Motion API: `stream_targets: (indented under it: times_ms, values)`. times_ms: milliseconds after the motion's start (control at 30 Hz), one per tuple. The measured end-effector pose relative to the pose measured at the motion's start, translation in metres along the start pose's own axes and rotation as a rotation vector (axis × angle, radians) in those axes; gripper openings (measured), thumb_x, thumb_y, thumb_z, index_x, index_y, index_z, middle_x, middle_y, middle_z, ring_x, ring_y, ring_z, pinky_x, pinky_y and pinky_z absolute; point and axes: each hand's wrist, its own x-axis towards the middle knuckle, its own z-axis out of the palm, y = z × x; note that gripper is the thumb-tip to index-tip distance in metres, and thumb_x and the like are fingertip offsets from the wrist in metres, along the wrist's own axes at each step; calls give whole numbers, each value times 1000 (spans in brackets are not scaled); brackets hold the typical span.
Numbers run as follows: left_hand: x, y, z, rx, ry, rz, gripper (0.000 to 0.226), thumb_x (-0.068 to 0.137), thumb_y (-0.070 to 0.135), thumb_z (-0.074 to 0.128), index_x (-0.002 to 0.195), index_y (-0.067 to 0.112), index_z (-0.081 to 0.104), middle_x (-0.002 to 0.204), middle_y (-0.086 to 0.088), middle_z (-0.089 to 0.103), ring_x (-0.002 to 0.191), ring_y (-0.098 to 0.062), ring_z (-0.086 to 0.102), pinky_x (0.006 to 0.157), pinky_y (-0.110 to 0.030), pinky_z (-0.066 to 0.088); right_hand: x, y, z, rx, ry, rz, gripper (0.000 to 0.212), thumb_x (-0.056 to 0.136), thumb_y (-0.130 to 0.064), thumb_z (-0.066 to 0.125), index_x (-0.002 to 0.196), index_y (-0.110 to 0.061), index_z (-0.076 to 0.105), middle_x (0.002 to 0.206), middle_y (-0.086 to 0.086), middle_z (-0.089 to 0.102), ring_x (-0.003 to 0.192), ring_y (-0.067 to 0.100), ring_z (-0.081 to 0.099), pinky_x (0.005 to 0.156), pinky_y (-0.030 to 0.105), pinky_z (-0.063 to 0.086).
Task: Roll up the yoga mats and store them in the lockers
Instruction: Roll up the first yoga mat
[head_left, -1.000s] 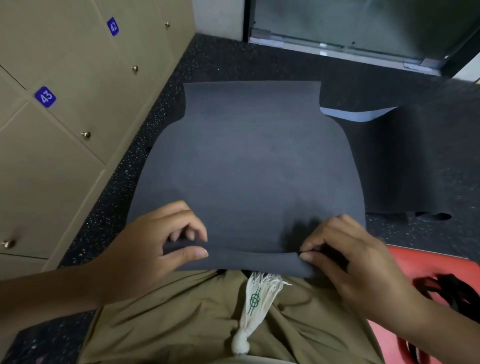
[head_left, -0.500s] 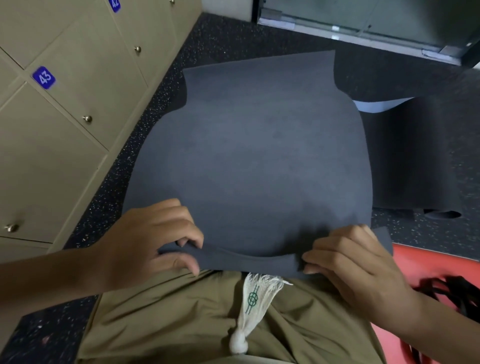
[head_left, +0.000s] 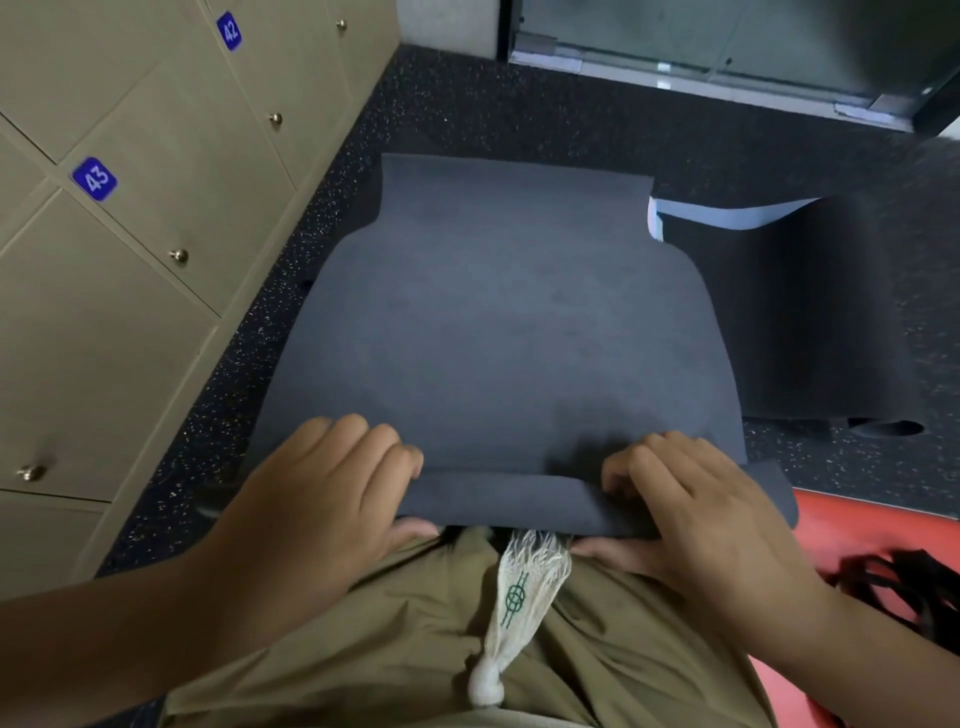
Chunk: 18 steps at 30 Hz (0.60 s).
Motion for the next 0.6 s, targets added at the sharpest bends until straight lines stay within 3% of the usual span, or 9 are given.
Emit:
stream_targets:
  times_ms: [133, 333, 433, 600]
  values:
    - [1, 2, 9, 39, -17, 61, 45, 108, 51, 36, 100, 9, 50, 82, -7, 59, 65, -30, 54, 58, -42, 39, -2, -2, -2, -10, 18, 14, 51, 89, -65, 56, 84, -15, 59, 78, -6, 51, 72, 14, 41, 69, 28, 32]
    - [15, -23, 9, -28, 34, 233, 65, 96, 72, 44, 93, 9, 58, 78, -2, 60, 61, -23, 50, 61, -36, 33, 3, -2, -4, 8, 19, 19, 57, 86, -72, 51, 79, -16, 60, 73, -6, 54, 71, 18, 42, 66, 29, 32]
    - [17, -26, 10, -78, 3, 231, 71, 94, 74, 44, 80, 9, 67, 74, 0, 57, 58, -21, 48, 56, -35, 38, 7, 1, -3, 27, 14, 65, 57, 88, -73, 48, 80, -19, 60, 73, -8, 54, 69, 15, 47, 64, 27, 33]
    - [18, -23, 9, -67, 15, 109, 68, 100, 68, 37, 68, 15, 62, 63, 2, 50, 48, -20, 48, 42, -34, 42, 12, 5, 2, 88, -21, 212, 45, 92, -76, 41, 84, -32, 48, 79, -9, 51, 67, 13, 51, 58, 26, 37]
